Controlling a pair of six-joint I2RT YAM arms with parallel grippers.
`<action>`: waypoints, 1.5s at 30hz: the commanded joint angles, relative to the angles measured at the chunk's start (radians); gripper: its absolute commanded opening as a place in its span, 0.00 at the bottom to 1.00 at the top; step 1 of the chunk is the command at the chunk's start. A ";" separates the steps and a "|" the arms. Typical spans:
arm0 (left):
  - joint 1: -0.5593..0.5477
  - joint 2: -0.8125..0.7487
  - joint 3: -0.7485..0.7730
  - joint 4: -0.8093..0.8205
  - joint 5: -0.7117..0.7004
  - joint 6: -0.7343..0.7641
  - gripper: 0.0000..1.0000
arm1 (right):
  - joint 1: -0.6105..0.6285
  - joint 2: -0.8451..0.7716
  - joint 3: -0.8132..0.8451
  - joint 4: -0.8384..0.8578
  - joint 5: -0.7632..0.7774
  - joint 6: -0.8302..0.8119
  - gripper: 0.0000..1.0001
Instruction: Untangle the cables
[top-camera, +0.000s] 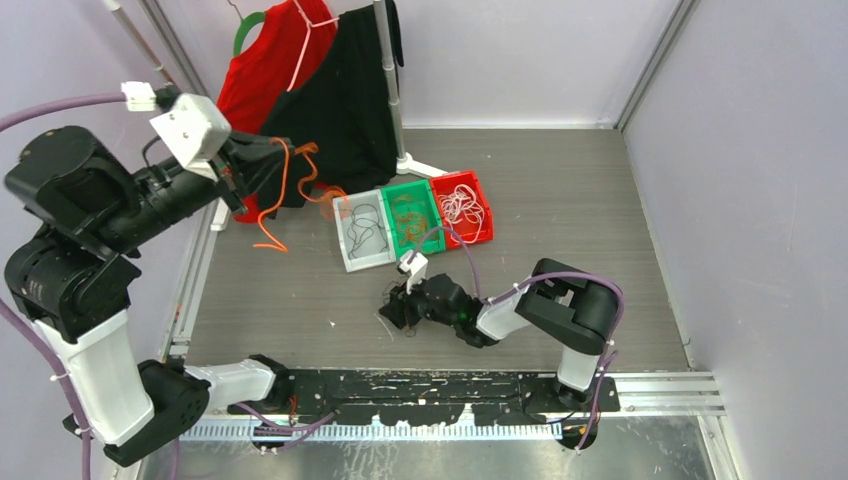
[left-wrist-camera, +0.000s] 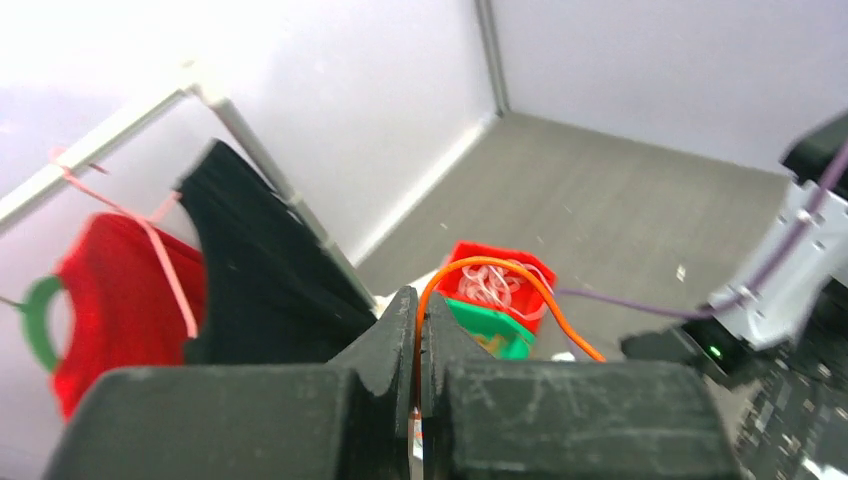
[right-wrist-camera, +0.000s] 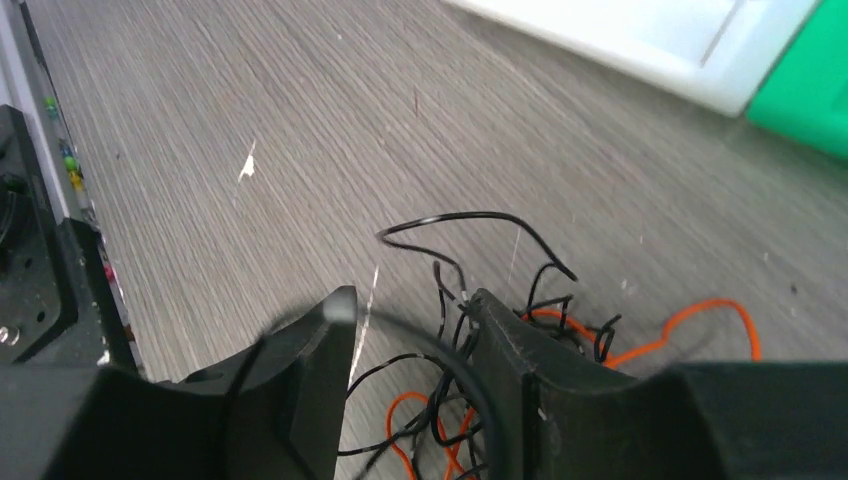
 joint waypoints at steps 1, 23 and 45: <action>-0.003 0.008 0.048 0.186 -0.123 0.013 0.00 | 0.013 -0.044 -0.074 0.135 0.051 0.047 0.50; -0.010 0.120 -0.255 0.143 -0.012 -0.035 0.00 | 0.038 -0.597 -0.011 -0.317 0.155 -0.050 0.82; -0.131 0.544 -0.079 0.240 -0.057 0.045 0.00 | 0.010 -0.904 -0.084 -0.569 0.699 -0.153 0.84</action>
